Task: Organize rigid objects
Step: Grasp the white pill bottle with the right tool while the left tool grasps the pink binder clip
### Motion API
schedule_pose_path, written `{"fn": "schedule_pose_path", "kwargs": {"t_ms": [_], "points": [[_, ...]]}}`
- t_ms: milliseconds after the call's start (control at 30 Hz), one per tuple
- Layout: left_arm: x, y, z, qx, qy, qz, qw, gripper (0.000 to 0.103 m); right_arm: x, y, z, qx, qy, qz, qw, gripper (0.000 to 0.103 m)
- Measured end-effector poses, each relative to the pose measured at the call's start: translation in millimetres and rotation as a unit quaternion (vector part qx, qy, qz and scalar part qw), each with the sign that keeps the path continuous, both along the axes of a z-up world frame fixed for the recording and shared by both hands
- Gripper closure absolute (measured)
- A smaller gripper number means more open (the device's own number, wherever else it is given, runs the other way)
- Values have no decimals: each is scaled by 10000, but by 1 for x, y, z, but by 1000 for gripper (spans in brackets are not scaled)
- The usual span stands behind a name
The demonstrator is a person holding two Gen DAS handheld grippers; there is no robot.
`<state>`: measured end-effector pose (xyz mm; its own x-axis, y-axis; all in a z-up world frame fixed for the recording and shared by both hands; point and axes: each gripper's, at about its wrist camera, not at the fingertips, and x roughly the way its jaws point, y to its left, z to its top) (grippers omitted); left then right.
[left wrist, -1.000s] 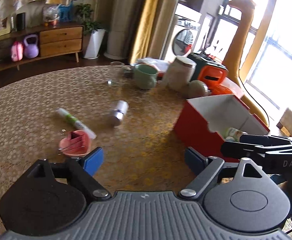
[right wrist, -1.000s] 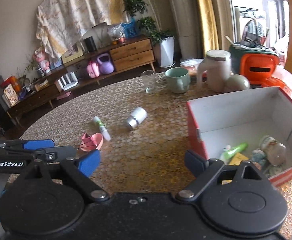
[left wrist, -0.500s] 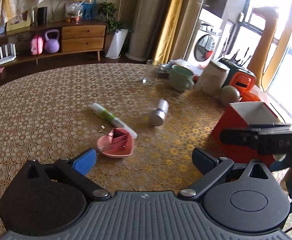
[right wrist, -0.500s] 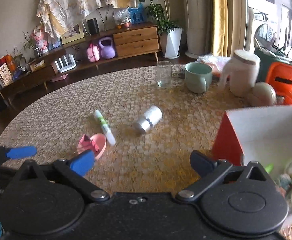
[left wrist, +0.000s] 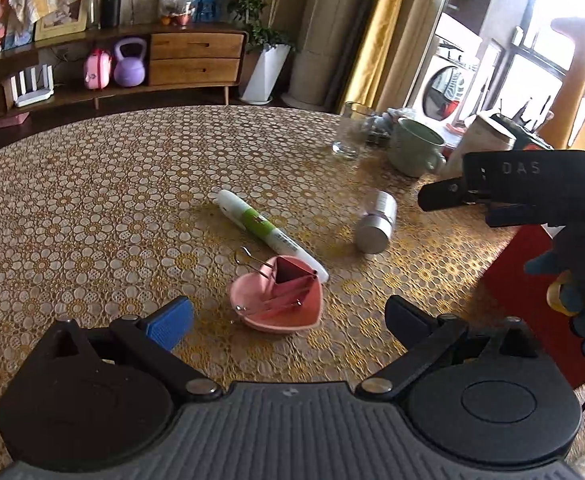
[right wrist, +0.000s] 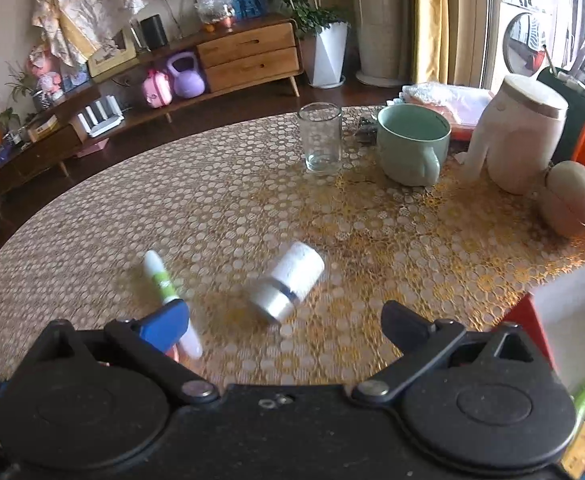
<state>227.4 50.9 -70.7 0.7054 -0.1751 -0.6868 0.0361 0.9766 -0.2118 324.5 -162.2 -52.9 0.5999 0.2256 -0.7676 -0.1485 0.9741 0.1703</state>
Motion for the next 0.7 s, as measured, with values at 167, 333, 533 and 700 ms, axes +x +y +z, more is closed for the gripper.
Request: {"fn": "schedule_pose_path", "kwargs": {"t_ms": [167,333,533,700], "points": [[16,-4,-12,125,-8,78,9999,0,23,4,-18,-23,215,-152,9996,8],[25,-15,-21,434,-112,48,9990,0,42,8,-36,-35,423,-308,9986,14],[32,-18,-29,492,-207,-28,9986,1,55,17,-54,0,599,-380,9975,19],[33,-22,-31,631,-357,-122,9973,21,60,24,-60,28,655,-394,9971,25]]}}
